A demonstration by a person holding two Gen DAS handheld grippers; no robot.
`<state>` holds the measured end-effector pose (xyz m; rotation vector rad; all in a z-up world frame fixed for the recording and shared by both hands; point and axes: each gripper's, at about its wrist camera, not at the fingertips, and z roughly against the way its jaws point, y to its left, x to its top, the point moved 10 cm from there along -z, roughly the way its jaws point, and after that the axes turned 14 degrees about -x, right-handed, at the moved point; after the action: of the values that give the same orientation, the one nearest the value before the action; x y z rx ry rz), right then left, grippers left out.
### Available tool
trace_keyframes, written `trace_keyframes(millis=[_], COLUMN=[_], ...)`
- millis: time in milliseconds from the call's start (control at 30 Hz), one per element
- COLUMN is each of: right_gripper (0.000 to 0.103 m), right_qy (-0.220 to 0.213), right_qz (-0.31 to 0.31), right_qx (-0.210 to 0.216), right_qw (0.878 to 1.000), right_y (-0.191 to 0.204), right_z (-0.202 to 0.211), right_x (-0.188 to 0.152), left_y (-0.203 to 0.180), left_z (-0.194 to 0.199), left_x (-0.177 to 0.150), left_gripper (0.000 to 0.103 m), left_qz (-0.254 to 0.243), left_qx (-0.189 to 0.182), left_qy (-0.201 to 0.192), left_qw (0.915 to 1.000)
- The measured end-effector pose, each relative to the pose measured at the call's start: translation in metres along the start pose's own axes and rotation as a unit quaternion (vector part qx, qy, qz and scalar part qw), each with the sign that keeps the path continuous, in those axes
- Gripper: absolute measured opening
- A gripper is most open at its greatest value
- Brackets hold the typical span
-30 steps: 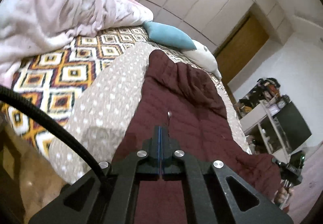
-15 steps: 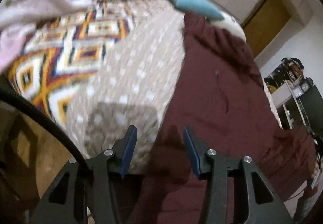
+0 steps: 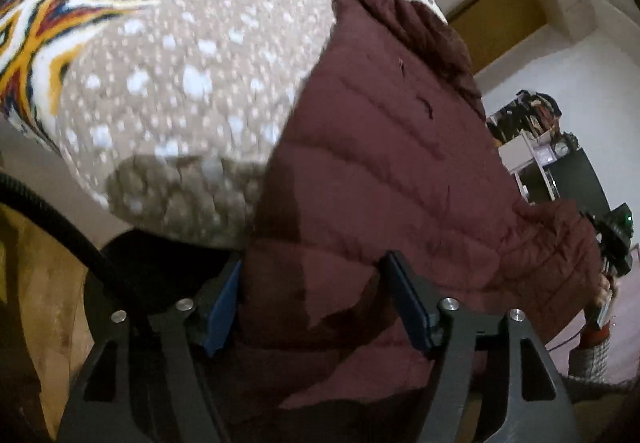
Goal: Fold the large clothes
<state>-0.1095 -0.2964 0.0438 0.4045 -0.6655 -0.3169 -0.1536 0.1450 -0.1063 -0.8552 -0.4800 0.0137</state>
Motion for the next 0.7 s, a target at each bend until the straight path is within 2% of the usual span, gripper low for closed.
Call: trace_keyframes(millis=[33,100,167,233,367,467,633,700], right_gripper=[0.023,0.023,0.023,0.023,0.023,0.023,0.023,0.023], right_qy=[0.000,0.000,0.000,0.000,0.001,0.002,-0.016,-0.022], right_qz=[-0.001,-0.004,-0.006,-0.007,-0.011,-0.017,-0.037,-0.048], right_qx=[0.000,0.001,0.001,0.002,0.008,0.018,0.037,0.043], right_qw=[1.000,1.000,1.000,1.000,1.000,1.000,0.998,0.998], right_y=[0.000,-0.002,-0.003,-0.003,-0.002,0.000,0.005,0.007], right_z=[0.000,0.000,0.001,0.001,0.002,0.005,0.009,0.006], right_x=[-0.001,-0.002,-0.002,-0.002,-0.002,0.003,0.042,0.061], left_y=[0.001,0.001,-0.002,-0.012,-0.041,-0.071,-0.116,-0.126], left_z=[-0.001,0.001,0.004,0.011,0.036,0.055,0.064,0.058], left_x=[-0.002,-0.003,-0.003,-0.002,0.012,0.038,0.117,0.152], left_gripper=[0.069,0.062,0.031,0.020,0.016,0.016,0.016,0.016], left_qz=[0.006,0.013,0.015,0.020,0.023,0.012,-0.009,-0.021], left_qx=[-0.004,-0.011,-0.009,-0.025,-0.056,-0.076,-0.092,-0.078], left_qy=[0.000,0.004,0.009,0.008,-0.016,-0.042,-0.079,-0.095], left_qw=[1.0000,0.9998,0.9998,0.9995,0.9980,0.9961,0.9926,0.9922])
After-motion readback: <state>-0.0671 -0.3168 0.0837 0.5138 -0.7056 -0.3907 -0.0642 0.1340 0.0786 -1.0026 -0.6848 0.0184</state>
